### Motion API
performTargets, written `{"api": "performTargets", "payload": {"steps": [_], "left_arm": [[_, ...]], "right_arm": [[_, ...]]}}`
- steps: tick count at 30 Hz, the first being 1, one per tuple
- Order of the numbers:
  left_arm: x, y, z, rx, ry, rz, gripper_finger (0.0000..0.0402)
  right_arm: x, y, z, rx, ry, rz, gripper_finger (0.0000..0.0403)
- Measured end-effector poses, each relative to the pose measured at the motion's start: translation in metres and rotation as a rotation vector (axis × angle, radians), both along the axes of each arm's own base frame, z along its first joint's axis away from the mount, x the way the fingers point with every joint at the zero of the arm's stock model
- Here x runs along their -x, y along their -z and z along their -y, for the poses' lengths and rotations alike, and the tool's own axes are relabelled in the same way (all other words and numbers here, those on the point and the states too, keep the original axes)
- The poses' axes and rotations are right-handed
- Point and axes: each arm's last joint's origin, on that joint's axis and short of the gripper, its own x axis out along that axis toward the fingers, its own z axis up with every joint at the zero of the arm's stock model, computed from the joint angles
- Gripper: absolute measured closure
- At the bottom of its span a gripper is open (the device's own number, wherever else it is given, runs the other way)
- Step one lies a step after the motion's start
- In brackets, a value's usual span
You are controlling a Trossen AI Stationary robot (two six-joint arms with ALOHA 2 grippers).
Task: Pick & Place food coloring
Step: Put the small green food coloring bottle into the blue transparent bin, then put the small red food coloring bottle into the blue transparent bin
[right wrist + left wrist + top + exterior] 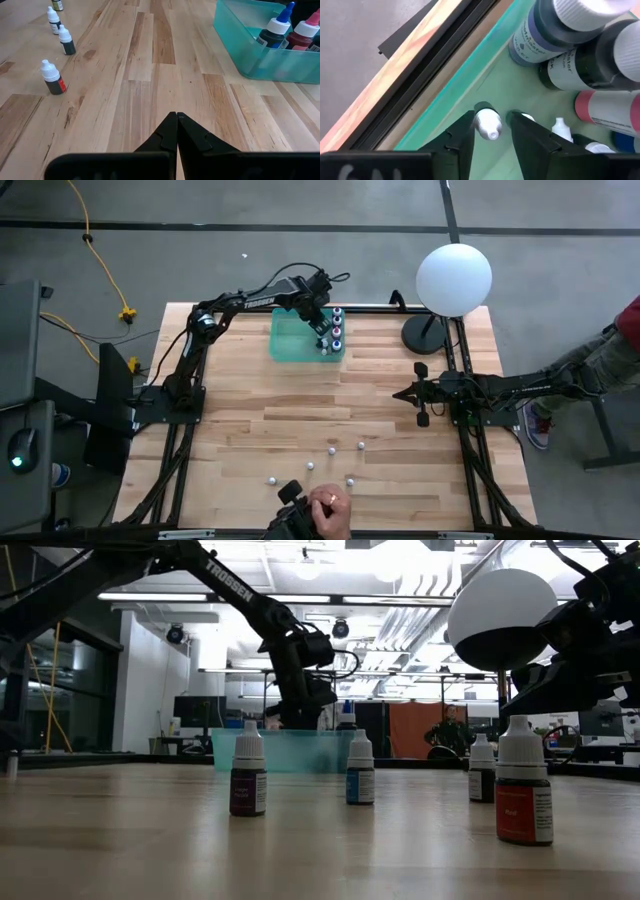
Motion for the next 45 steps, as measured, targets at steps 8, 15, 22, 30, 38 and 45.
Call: {"api": "performTargets", "payload": {"steps": [8, 15, 22, 30, 38, 45], "left_arm": [[0.000, 0.000, 0.000, -0.004, 0.000, -0.001, 0.0270], [-0.001, -0.001, -0.001, -0.014, -0.001, 0.008, 0.0270], [-0.003, -0.014, -0.004, -0.047, 0.012, 0.015, 0.0270], [0.002, -0.065, -0.003, -0.137, 0.001, 0.002, 0.0270], [0.011, -0.143, 0.025, -0.196, 0.093, 0.082, 0.0269], [0.003, -0.191, 0.081, -0.246, 0.280, 0.122, 0.0269]], "right_arm": [[0.000, 0.000, 0.000, 0.000, 0.000, 0.001, 0.0402], [0.000, 0.000, 0.000, 0.000, 0.000, 0.000, 0.0402], [0.000, 0.000, 0.000, 0.000, 0.000, 0.000, 0.0402], [0.000, 0.000, 0.000, 0.000, 0.000, 0.000, 0.0402], [0.000, 0.000, 0.000, 0.000, -0.001, 0.000, 0.0402], [0.000, 0.000, 0.000, 0.000, 0.000, 0.000, 0.0402]]}}
